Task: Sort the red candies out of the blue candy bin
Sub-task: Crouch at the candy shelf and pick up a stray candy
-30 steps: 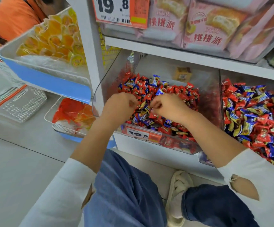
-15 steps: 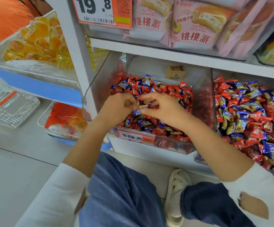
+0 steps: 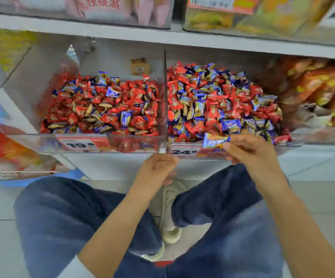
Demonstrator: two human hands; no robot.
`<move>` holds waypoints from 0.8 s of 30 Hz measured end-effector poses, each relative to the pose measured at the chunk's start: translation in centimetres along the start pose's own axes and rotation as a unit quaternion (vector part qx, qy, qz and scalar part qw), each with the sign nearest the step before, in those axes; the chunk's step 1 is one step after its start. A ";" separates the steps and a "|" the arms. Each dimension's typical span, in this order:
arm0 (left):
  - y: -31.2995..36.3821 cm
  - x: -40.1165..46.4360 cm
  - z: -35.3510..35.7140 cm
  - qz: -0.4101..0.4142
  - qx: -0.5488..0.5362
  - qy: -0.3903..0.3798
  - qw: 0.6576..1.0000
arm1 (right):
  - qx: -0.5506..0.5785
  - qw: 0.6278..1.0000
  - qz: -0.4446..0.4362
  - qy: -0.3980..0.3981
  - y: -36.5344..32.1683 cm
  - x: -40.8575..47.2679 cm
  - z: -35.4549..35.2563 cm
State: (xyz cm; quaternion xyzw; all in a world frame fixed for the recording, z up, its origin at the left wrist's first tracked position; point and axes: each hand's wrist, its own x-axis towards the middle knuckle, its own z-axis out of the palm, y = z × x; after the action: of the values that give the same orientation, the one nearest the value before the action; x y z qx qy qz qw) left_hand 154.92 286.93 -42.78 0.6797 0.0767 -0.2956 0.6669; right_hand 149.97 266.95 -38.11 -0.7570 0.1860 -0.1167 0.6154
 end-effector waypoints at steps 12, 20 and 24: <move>-2.1 0.8 5.7 0.044 -0.249 0.136 0.958 | 0.067 0.996 0.063 -0.015 4.5 -1.3 -0.4; -4.9 0.7 3.4 0.215 0.071 0.089 0.970 | 0.128 0.988 0.083 -0.016 4.2 -1.2 0.6; -4.3 0.5 3.2 0.213 0.086 0.080 0.970 | 0.121 0.987 0.103 -0.019 4.3 -1.4 0.7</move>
State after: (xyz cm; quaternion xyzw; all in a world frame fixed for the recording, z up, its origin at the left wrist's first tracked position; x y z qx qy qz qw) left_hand 152.26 284.20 -46.52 0.7567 -0.0423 -0.0974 0.6451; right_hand 148.37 267.41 -42.41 -0.6558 0.2362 -0.0601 0.7145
